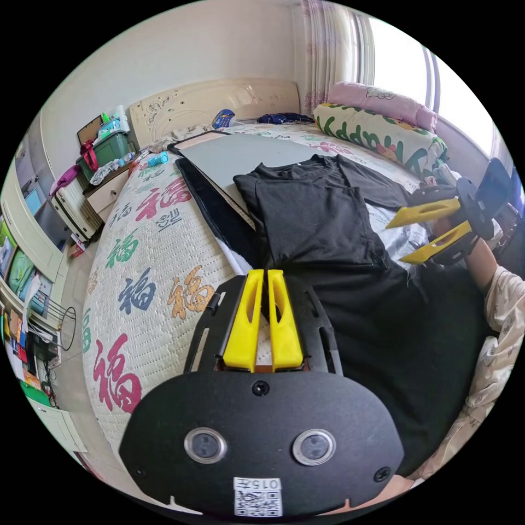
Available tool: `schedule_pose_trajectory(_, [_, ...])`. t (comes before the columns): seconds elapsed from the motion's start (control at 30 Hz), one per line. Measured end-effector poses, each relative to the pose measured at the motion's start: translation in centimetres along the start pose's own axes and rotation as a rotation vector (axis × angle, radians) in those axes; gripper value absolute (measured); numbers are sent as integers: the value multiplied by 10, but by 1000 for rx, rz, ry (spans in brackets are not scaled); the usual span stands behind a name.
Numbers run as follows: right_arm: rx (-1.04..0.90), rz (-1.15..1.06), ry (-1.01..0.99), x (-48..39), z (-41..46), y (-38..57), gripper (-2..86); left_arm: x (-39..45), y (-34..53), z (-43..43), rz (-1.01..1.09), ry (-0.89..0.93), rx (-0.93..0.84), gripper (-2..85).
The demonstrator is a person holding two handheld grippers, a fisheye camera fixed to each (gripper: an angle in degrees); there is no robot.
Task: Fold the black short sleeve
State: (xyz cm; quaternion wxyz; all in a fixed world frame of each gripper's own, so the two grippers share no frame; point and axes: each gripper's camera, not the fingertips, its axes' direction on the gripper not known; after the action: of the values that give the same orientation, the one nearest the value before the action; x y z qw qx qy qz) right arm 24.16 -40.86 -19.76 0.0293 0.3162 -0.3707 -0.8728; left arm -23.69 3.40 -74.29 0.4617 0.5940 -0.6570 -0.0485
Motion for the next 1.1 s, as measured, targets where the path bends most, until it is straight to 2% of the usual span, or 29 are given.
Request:
schedule_pose_trajectory(0.13, [-32,-20,-55,63,52,-46,61,5,0,2,0,0,0,5])
schedule_pose_trajectory(0.47, [-142,-55,27,192,194,-161,71,15,3,9,0,2,0,5])
schedule_pose_trajectory(0.77, [-132,-87,-36,288,287,-274,-8,19,7,18,-7,10,2,6])
schedule_pose_trajectory(1.0, [-185,-110,-54,345,365,-365,2,25,11,27,1,-1,-6,7])
schedule_pose_trajectory(1.1, [-157,-86,-100,379,388,-409,41,25,13,32,0,1,-5,6])
